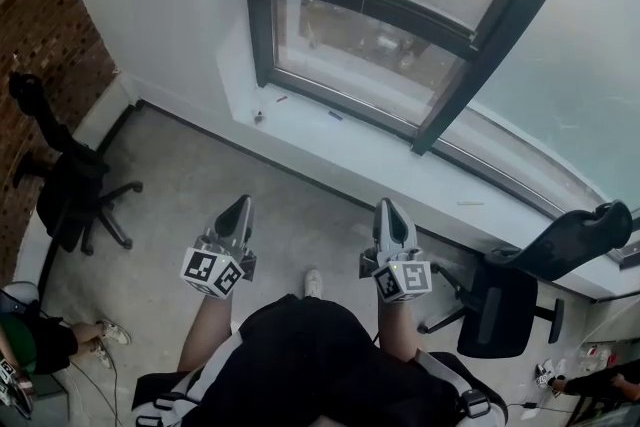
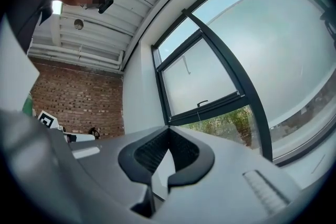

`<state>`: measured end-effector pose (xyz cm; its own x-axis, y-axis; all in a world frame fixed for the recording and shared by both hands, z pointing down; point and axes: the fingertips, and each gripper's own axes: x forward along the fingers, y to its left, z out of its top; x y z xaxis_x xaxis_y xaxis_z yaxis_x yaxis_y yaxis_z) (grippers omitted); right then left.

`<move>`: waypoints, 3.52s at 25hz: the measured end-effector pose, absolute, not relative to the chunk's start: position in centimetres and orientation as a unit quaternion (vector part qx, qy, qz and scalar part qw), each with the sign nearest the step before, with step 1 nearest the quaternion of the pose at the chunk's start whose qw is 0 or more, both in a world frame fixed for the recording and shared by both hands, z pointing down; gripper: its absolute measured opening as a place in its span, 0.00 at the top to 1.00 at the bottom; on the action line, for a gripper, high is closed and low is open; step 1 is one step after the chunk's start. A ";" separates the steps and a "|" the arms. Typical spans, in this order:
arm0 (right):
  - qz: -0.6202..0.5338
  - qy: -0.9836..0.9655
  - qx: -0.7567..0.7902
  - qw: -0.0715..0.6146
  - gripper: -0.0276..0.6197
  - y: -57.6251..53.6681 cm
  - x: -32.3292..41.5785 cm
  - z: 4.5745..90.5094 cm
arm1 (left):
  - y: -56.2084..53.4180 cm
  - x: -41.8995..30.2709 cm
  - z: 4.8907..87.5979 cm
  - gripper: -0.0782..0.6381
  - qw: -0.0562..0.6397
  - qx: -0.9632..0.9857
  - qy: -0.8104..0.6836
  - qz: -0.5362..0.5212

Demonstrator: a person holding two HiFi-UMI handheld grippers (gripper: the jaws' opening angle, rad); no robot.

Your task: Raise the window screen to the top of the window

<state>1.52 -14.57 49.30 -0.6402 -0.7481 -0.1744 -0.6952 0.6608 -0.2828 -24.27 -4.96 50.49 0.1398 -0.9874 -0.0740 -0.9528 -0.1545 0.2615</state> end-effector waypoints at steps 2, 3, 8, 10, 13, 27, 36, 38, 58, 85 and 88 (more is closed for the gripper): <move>-0.103 0.896 -0.408 0.141 0.95 -16.8 2.5 49.6 | -7.4 -23.4 50.3 0.89 0.074 0.757 -0.639 -0.113; -0.104 0.895 -0.412 0.136 0.95 -17.9 3.0 50.0 | -8.6 -23.0 50.3 0.89 0.075 0.759 -0.637 -0.114; -0.096 0.893 -0.422 0.125 0.95 -22.7 4.8 50.5 | -13.8 -20.9 49.9 0.88 0.076 0.768 -0.626 -0.112; -0.098 0.891 -0.426 0.125 0.95 -24.6 5.5 50.6 | -15.6 -20.2 49.8 0.88 0.073 0.773 -0.621 -0.108; -0.108 0.885 -0.435 0.130 0.95 -26.6 5.9 51.0 | -17.6 -19.8 49.8 0.89 0.076 0.777 -0.617 -0.098; -0.077 0.861 -0.494 0.091 0.95 -34.9 4.3 52.6 | -30.3 -22.6 51.7 0.88 0.082 0.817 -0.563 -0.100; -0.050 0.844 -0.528 0.085 0.95 -41.5 -0.9 51.0 | -40.5 -26.8 50.1 0.88 0.067 0.850 -0.516 -0.082; -0.048 0.843 -0.530 0.079 0.95 -42.8 -2.1 51.0 | -42.2 -27.4 50.1 0.88 0.063 0.857 -0.506 -0.077; 0.037 0.834 -0.550 0.020 0.95 -55.5 -11.8 47.3 | -56.2 -31.2 47.7 0.89 -0.002 0.903 -0.427 -0.053; 0.132 0.896 -0.422 -0.041 0.83 -65.4 -11.7 45.0 | -69.1 -22.4 46.3 0.66 -0.162 0.885 -0.399 0.179; 0.133 0.899 -0.415 -0.052 0.83 -65.8 -11.4 45.0 | -70.6 -22.0 46.9 0.66 -0.211 0.862 -0.389 0.246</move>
<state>-11.42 -65.84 44.96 -0.6509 -0.7590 -0.0172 -0.7313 0.6208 0.2823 -21.98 -70.58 46.86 0.5757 -0.7751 0.2606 -0.5674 -0.6081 -0.5553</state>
